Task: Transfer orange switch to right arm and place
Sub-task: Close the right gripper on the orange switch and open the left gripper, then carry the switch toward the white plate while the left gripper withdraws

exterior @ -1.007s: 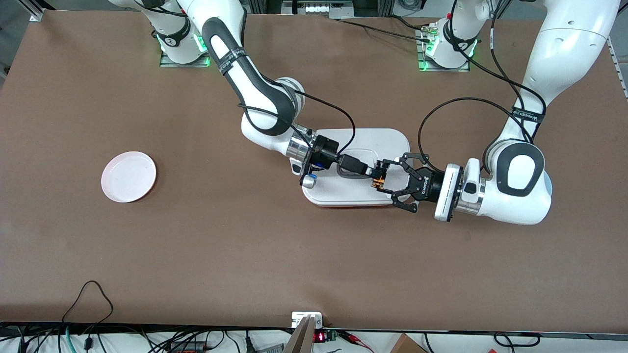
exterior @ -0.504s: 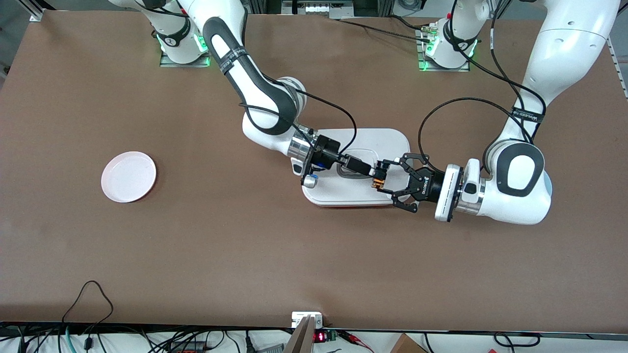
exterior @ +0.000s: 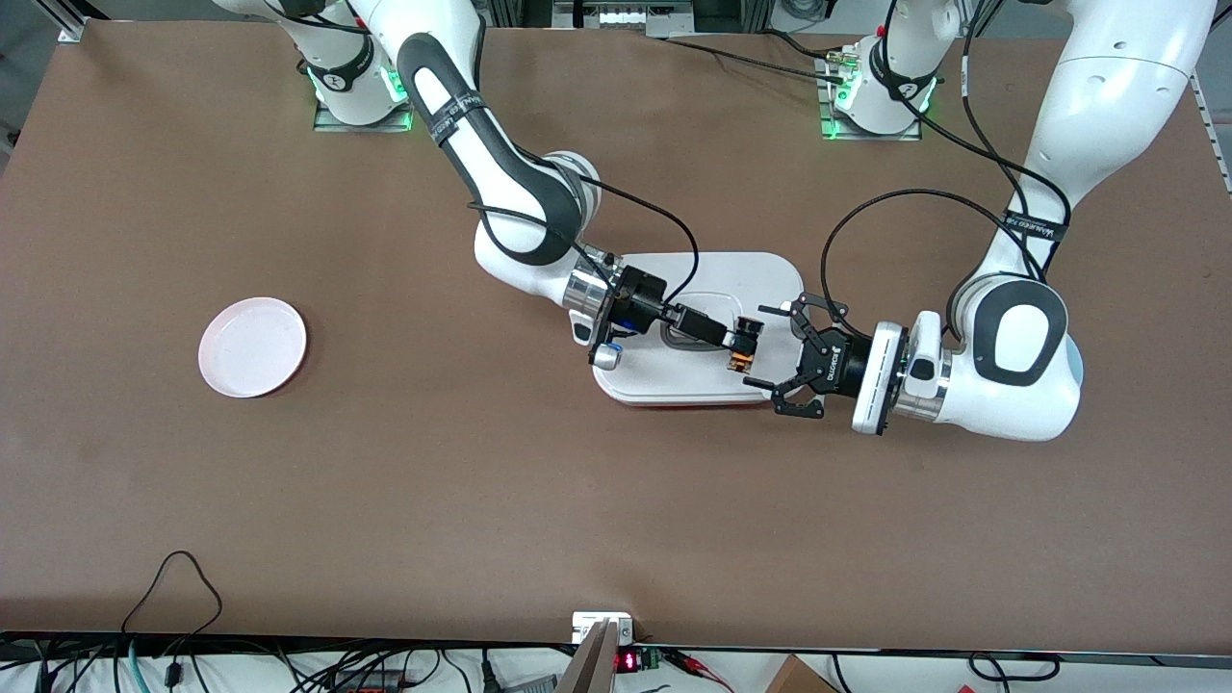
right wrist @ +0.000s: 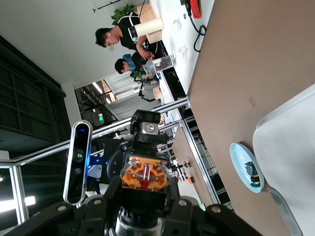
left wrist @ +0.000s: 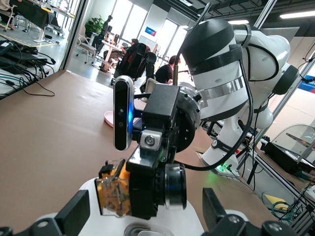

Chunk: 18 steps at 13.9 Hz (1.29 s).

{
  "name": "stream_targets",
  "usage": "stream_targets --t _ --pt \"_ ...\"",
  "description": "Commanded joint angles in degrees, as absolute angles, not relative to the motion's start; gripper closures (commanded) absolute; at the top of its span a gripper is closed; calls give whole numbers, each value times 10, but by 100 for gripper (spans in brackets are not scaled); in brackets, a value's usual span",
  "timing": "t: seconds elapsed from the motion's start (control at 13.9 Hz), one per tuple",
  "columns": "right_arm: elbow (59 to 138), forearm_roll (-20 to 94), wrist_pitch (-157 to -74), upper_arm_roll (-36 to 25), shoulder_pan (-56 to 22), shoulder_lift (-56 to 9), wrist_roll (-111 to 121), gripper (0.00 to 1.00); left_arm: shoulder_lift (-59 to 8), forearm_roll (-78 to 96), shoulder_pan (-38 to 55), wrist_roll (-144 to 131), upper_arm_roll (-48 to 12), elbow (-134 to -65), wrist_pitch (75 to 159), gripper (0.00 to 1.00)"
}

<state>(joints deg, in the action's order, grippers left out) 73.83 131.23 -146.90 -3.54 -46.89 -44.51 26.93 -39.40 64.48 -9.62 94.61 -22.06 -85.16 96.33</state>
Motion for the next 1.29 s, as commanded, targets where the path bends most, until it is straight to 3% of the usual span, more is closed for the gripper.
stream_targets --t 0.0,0.79,1.01,1.22 --pt "722 1318 -1478 -40 -471 -447 266 100 -386 640 -104 916 -216 -856 938 0" --pt "722 1313 -1474 -59 -468 -445 264 100 -365 276 -151 519 -216 -796 817 0" --pt "744 1217 -1451 -73 -451 -425 234 100 -365 145 -149 417 -218 -745 753 0" --pt "758 1047 -1444 -74 -434 -402 164 100 -363 64 -143 356 -221 -716 713 0"
